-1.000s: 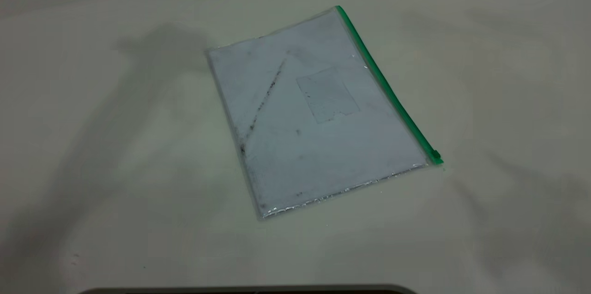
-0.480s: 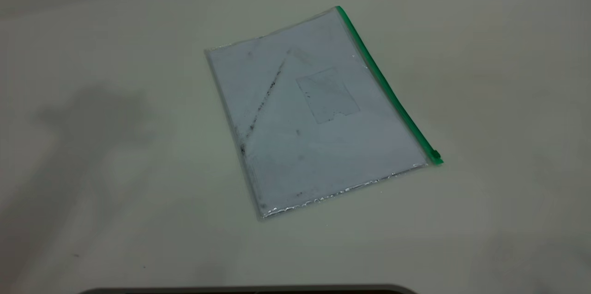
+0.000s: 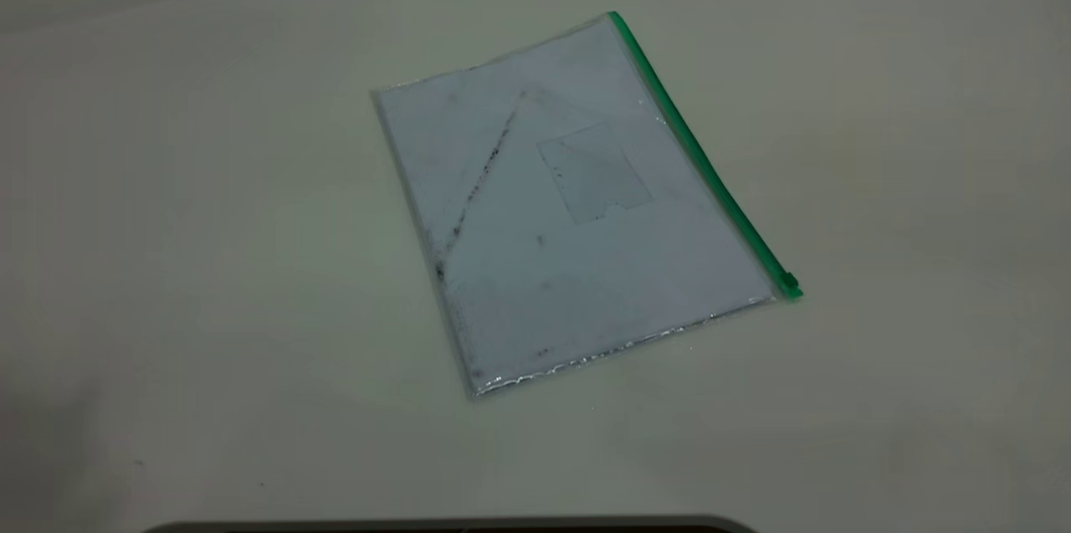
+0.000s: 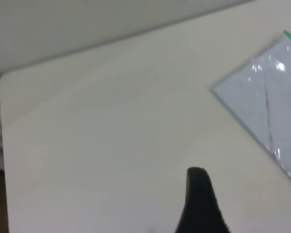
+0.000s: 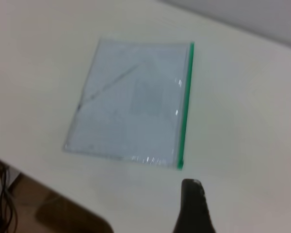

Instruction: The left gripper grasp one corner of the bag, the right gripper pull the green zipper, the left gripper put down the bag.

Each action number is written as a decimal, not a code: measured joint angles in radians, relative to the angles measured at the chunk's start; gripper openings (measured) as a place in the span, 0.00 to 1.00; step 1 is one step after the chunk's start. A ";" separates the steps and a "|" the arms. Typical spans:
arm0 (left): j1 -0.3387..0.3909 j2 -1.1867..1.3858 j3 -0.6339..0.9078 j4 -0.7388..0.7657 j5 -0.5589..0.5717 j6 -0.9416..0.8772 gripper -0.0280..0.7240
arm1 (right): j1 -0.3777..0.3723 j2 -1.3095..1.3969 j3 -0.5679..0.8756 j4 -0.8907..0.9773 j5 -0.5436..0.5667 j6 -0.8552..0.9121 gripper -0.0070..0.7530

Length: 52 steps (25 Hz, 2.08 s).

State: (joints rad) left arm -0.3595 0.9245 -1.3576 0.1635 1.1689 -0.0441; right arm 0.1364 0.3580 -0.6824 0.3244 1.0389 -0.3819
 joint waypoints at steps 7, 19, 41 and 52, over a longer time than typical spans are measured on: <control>0.000 -0.346 0.338 -0.011 0.000 -0.044 0.81 | 0.000 -0.145 0.087 0.003 0.000 0.022 0.78; 0.000 -0.674 0.689 -0.111 0.000 -0.012 0.81 | 0.000 -0.376 0.144 -0.139 0.097 0.090 0.78; 0.000 -0.702 0.872 -0.199 -0.033 0.095 0.81 | 0.000 -0.376 0.199 -0.178 0.103 0.120 0.78; 0.000 -0.702 0.872 -0.199 -0.039 0.094 0.81 | 0.000 -0.376 0.199 -0.178 0.103 0.121 0.78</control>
State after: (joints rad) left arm -0.3595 0.2221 -0.4858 -0.0359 1.1303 0.0496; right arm 0.1364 -0.0179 -0.4830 0.1466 1.1419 -0.2609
